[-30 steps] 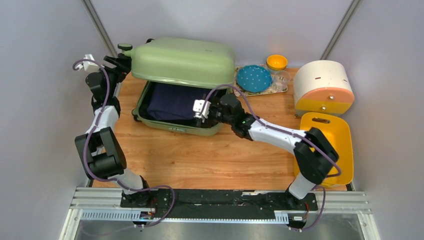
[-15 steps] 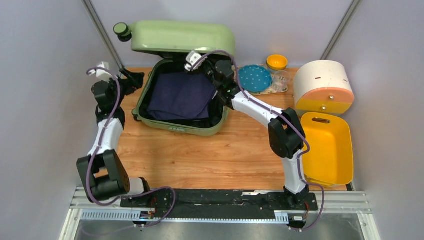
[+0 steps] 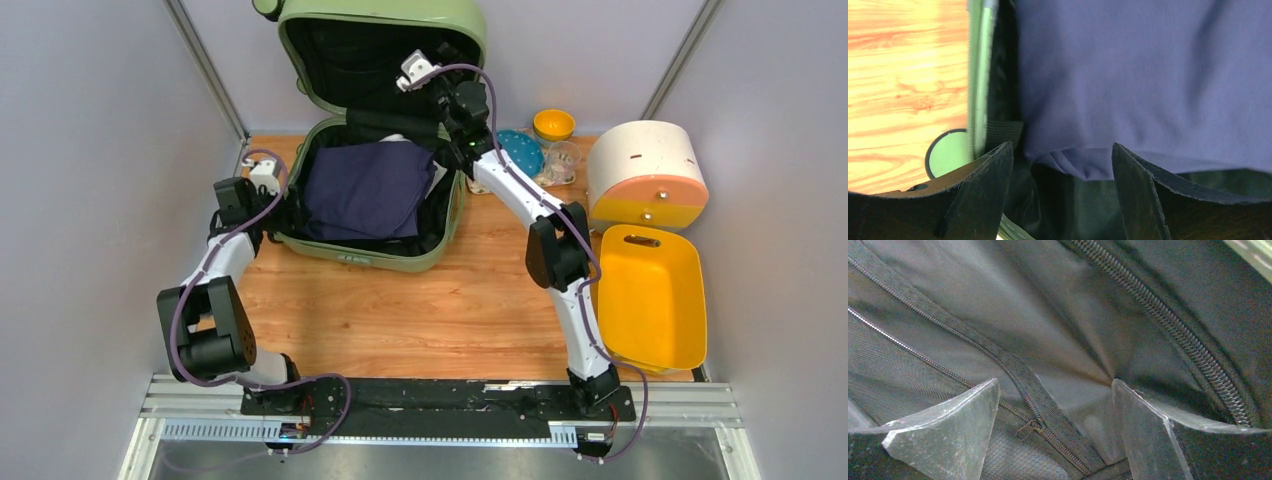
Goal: Open, take out, and arrange the luggage
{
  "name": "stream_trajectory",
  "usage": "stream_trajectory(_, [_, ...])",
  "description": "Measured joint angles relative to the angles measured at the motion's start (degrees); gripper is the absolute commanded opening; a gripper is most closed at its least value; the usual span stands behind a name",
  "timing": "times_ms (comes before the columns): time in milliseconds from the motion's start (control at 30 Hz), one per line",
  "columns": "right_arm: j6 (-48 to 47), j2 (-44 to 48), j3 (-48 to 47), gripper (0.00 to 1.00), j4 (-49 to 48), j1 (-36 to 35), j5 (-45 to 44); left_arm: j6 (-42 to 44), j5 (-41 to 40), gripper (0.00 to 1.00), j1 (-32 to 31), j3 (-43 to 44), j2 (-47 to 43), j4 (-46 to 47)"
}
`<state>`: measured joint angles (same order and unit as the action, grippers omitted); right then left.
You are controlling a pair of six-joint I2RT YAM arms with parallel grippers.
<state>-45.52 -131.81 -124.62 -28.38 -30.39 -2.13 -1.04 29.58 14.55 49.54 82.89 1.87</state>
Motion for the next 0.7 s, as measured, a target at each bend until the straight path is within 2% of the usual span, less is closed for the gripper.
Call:
stream_trajectory(200, [-1.03,-2.91,-3.32,0.94,0.0,2.03,1.36,13.31,-1.79,0.79,-2.8,-1.42,-1.92,-7.87])
stream_trajectory(333, [-1.29,-3.13,-3.45,0.95,0.13,3.67,1.77,18.62,-2.49,0.78,-4.04,-3.63,-4.63,-10.78])
stream_trajectory(500, [-1.01,-3.1,-3.08,0.95,0.13,4.98,4.04,19.78,-2.19,0.78,-5.07,-8.02,-10.01,-11.82])
stream_trajectory(700, [-0.15,-2.14,2.45,0.95,0.26,4.74,6.56,19.15,-2.08,0.77,-5.29,-10.95,-13.84,-12.15])
